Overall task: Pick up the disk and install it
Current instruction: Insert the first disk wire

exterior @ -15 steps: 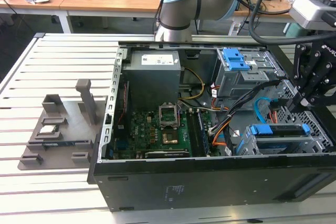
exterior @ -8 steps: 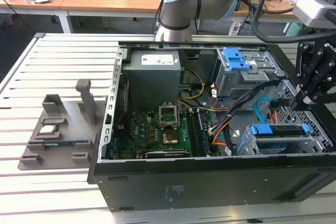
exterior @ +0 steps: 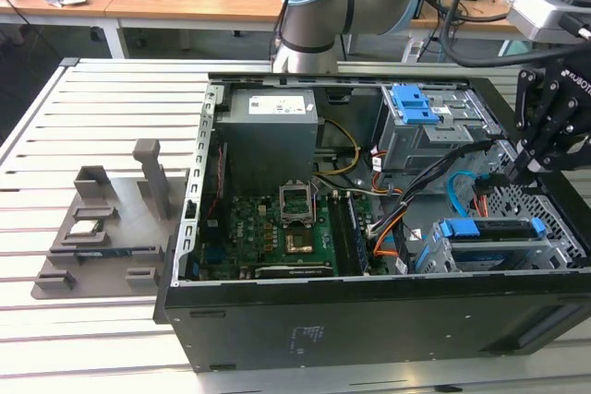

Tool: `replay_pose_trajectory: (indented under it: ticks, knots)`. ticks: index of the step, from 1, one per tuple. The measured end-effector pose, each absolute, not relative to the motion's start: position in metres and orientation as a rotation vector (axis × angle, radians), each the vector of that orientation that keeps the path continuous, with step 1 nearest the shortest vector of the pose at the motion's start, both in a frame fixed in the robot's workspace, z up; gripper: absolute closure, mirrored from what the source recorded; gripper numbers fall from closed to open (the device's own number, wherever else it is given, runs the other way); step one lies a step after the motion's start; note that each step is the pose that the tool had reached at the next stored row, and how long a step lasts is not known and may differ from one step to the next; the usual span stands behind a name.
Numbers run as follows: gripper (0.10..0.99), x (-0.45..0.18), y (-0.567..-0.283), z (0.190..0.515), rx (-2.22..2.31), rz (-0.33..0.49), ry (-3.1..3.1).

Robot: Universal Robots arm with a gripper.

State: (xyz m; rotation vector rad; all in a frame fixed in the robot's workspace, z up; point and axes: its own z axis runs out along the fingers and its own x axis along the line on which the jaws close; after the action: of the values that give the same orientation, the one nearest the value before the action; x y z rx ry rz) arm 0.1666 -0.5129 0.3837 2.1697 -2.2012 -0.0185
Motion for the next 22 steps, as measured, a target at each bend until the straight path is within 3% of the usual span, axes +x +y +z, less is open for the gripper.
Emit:
replay_pose_trajectory:
  ticks: [5, 13, 14, 15, 16, 22]
  knots:
    - [0.98, 0.169, -0.487, 0.361, 2.163, -0.003, -2.195]
    - [0.973, 0.17, -0.485, 0.361, 2.161, -0.001, -2.194]
    - [0.851, 0.17, -0.485, 0.361, 2.161, 0.0, -2.193]
    - [0.851, 0.17, -0.485, 0.361, 2.161, 0.0, -2.193]
    - [0.784, 0.17, -0.485, 0.361, 2.161, 0.0, -2.193]
    - [0.784, 0.176, -0.481, 0.357, 2.156, -0.006, -2.188]
